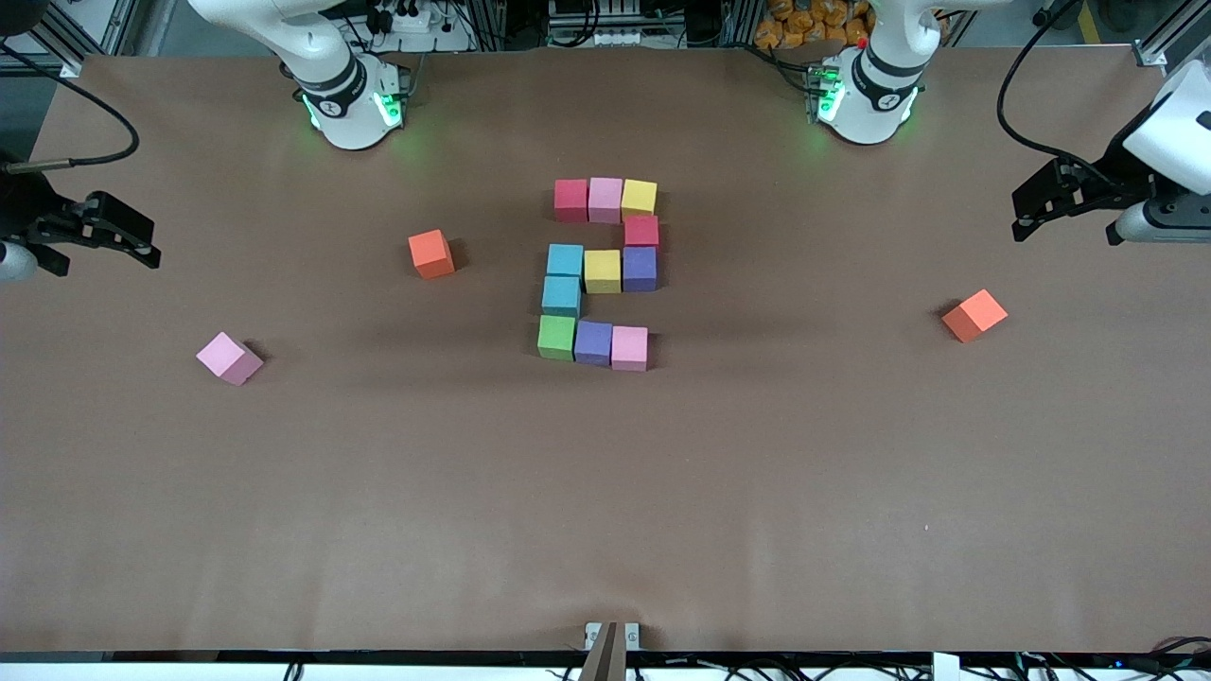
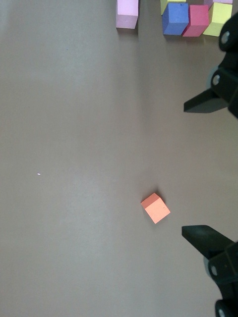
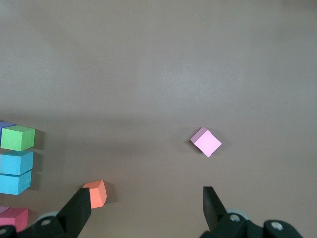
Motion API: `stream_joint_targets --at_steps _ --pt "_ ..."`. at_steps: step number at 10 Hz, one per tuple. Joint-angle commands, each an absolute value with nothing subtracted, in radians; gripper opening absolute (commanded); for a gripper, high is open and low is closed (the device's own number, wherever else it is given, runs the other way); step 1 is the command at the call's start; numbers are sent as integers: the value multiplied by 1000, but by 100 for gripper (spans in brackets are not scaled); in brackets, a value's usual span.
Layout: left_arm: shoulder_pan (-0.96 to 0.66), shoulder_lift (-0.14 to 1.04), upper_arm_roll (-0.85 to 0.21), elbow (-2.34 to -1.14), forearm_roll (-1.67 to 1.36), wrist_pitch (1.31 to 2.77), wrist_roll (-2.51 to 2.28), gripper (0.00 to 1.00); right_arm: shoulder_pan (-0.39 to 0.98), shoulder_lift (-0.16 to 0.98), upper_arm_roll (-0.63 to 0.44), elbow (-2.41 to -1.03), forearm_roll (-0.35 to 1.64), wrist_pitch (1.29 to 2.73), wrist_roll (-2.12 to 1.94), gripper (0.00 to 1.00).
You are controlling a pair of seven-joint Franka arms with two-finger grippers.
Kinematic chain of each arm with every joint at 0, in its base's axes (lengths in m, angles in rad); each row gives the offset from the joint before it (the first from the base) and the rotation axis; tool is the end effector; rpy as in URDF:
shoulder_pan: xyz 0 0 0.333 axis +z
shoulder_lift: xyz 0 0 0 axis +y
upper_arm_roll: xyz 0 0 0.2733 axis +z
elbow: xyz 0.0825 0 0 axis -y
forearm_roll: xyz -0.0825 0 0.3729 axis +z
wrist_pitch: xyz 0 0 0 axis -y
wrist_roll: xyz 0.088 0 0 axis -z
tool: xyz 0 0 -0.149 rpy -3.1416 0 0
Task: Form number 2 with 11 blocks
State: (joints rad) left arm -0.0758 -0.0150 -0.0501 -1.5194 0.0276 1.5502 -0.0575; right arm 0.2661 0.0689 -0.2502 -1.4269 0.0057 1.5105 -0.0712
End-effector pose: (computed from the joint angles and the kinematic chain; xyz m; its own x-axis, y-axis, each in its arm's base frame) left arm 0.5360 -0.0638 0.5698 0.9966 -0.0677 0.0473 -0.0665 -0.9975 -0.0256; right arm 0.5563 0.0140 0.5636 0.9960 0.0882 0.0160 0.0880 -0.9960 0.0125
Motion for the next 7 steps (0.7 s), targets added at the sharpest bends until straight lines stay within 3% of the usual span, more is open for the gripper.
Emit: stream_joint_targets --at_steps 1,7 --pt "-78 0 -49 -1491 8 1523 -29 100 261 71 -250 -1411 -2 1496 -80 100" --pt "-69 12 -51 -1491 8 1525 -38 100 258 71 -250 -1411 -5 1496 -84 100"
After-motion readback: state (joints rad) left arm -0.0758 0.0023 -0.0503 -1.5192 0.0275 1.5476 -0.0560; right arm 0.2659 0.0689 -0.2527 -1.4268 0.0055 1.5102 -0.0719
